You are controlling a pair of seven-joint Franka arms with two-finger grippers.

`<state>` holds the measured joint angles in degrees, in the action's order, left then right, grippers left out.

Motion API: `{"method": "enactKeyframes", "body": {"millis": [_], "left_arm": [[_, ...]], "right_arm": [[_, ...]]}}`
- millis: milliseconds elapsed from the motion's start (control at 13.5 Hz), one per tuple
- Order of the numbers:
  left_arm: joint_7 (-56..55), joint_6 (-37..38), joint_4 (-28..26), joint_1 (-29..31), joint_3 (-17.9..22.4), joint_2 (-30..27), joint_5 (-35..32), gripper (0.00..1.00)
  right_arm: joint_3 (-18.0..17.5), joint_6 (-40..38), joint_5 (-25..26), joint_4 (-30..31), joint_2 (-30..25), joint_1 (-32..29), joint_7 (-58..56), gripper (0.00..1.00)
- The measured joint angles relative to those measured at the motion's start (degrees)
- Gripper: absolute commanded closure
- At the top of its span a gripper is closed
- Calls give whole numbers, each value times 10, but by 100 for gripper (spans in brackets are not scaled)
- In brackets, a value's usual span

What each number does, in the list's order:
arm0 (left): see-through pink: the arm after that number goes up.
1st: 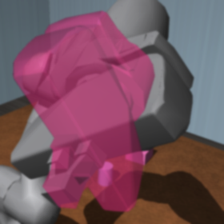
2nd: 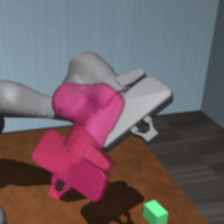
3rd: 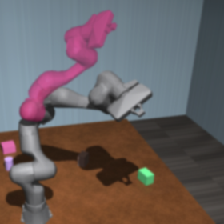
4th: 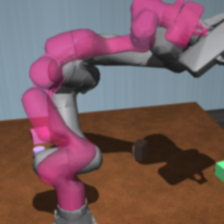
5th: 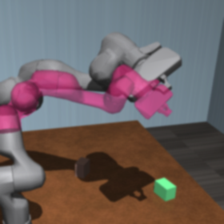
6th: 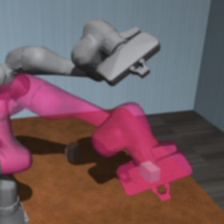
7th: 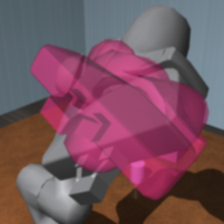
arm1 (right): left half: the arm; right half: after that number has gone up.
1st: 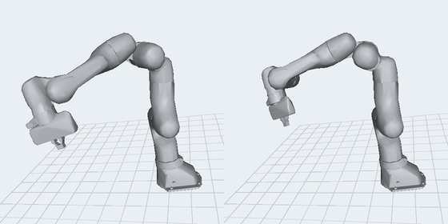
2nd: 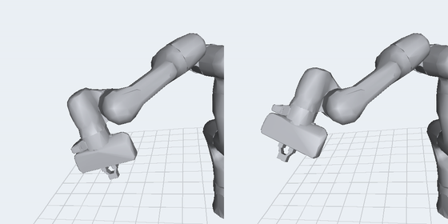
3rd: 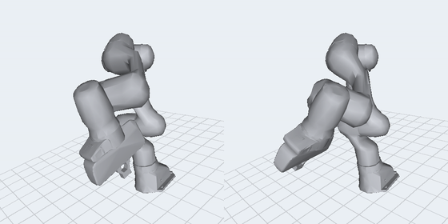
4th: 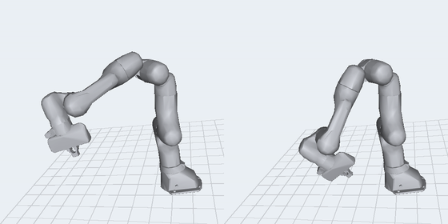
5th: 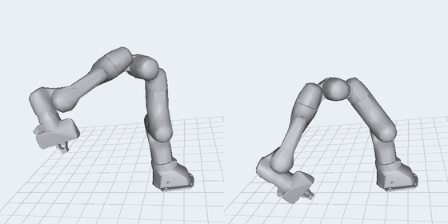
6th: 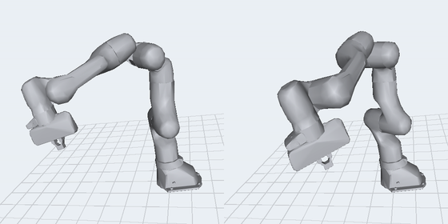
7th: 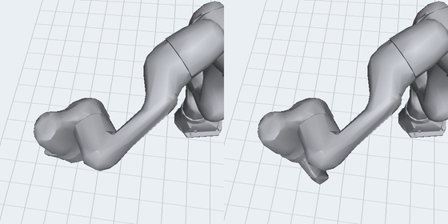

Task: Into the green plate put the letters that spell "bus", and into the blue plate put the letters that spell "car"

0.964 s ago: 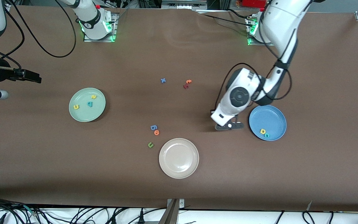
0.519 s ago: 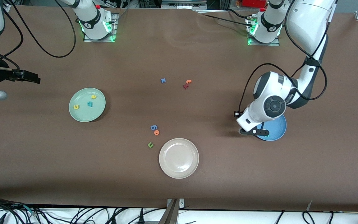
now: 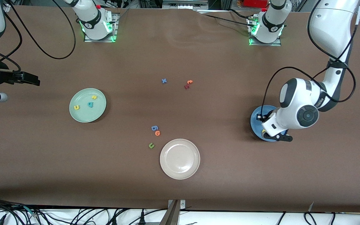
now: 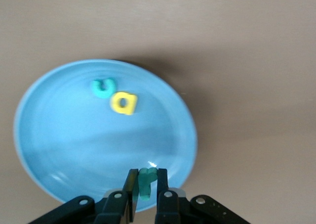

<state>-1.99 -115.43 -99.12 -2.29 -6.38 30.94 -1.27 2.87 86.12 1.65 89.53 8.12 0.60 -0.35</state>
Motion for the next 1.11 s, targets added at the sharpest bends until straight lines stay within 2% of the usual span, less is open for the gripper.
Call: {"method": "enactKeyframes", "body": {"millis": [74, 148, 519, 890, 1112], "left_arm": [[3, 0, 0, 4, 0, 0, -9, 31], [3, 0, 0, 6, 0, 0, -11, 0], [3, 15, 26, 6, 0, -1, -11, 0], [3, 143, 120, 12, 4, -18, -38, 0], [3, 205, 143, 34, 5, -73, -43, 0]], "right_arm": [[-3, 0, 0, 0, 0, 0, 0, 0], [-4, 0, 0, 0, 0, 0, 0, 0], [-4, 0, 0, 0, 1, -4, 0, 0], [-4, 1, 3, 0, 1, -6, 0, 0], [-4, 1, 3, 0, 1, -6, 0, 0]]}}
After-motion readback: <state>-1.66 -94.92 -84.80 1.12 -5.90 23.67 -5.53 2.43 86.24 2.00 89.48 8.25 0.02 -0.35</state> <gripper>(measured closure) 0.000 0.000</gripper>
